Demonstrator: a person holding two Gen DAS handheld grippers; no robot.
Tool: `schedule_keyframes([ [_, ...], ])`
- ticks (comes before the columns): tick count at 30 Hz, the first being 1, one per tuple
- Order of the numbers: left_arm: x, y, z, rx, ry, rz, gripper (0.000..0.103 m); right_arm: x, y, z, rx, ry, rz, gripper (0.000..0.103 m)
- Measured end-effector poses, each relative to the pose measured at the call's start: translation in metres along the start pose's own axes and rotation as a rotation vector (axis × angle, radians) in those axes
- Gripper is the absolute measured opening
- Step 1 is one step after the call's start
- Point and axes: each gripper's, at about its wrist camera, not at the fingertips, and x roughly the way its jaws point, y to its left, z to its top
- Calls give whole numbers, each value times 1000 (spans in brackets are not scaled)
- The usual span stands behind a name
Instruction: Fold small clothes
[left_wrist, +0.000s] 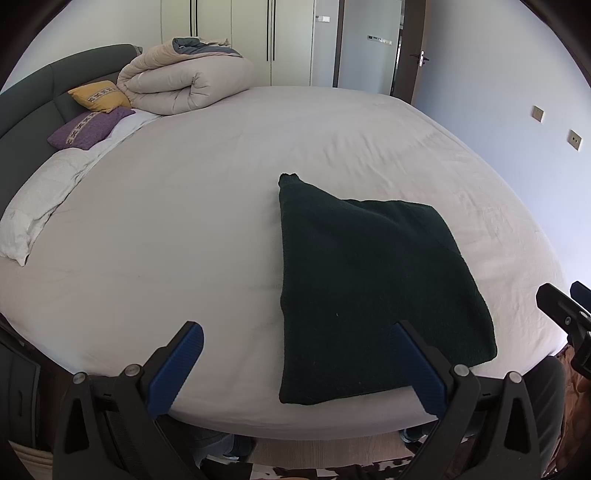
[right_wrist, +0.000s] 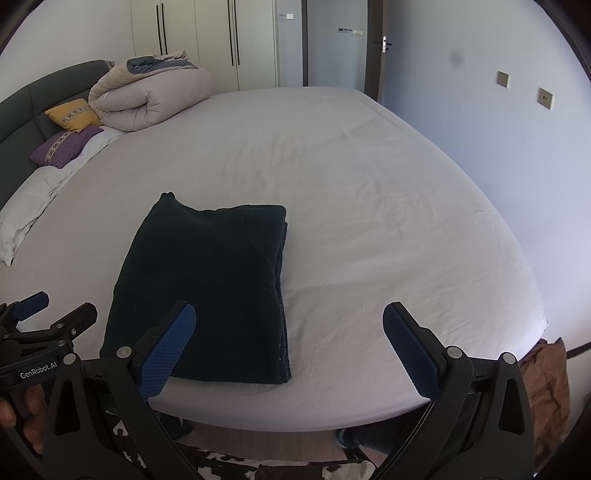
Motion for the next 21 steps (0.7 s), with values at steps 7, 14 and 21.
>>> schedule_keyframes([
  [7,1,-1,0,-1,1,2,103,0,1,0,1,0,-1,103],
  [14,2,-1,-2,-3,6,2,103,4,5,-2,3,10,1,103],
  [21,2,-2,-5,-3,8,2,103,7,7,-3,2,12,1,103],
])
